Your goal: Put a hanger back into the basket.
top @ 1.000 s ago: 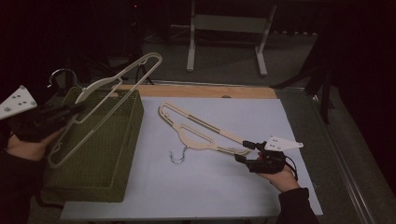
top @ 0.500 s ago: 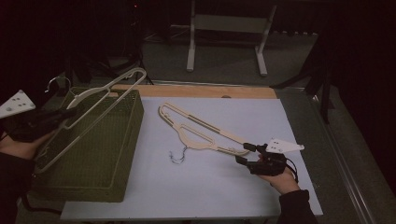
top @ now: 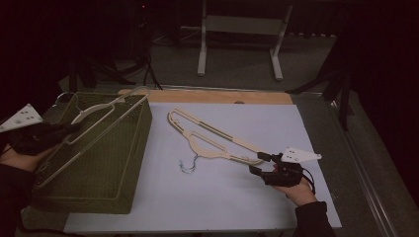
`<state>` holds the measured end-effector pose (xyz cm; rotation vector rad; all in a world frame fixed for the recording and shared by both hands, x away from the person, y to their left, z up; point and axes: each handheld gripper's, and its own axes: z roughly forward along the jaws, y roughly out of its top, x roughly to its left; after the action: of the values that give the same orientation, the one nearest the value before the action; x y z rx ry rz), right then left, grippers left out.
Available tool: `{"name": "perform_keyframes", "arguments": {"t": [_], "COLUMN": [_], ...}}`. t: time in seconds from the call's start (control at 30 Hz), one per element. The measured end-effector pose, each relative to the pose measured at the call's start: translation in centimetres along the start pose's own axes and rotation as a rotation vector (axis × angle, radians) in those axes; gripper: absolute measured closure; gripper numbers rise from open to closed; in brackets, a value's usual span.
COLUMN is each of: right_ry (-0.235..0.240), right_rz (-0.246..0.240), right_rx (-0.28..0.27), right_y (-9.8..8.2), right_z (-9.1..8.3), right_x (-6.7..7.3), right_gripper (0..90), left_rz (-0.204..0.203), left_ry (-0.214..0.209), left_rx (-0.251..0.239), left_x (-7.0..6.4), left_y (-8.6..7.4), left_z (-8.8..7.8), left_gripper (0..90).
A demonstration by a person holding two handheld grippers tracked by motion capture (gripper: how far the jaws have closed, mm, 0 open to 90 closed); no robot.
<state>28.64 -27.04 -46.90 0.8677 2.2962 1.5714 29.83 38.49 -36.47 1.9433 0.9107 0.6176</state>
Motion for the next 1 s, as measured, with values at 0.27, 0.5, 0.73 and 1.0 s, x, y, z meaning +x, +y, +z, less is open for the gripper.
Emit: {"name": "perform_keyframes", "arguments": {"t": [0.27, 0.5, 0.73, 1.0], "right_ry": [0.002, 0.003, 0.002, 0.005], "right_rz": [-0.005, -0.003, 0.004, 0.010], "right_rx": [0.002, 0.008, 0.014, 0.017], "right_y": [0.0, -0.1, -0.3, -0.4], "right_z": [0.1, 0.3, 0.4, 0.5], "right_x": [0.1, 0.0, 0.0, 0.0], "right_gripper": [36.2, 36.2, 36.3, 36.3], "left_rz": [-0.024, -0.015, -0.082, -0.090], "left_ry": [0.042, -0.007, -0.035, -0.075], "left_rx": [0.013, 0.047, 0.032, 0.086], "left_x": [0.9, 2.1, 3.4, 3.5], "left_y": [-0.6, -1.2, -2.8, -3.6], "left_z": [0.0, 0.0, 0.8, 1.6], "left_gripper": [86.9, 86.9, 86.8, 86.8]}}
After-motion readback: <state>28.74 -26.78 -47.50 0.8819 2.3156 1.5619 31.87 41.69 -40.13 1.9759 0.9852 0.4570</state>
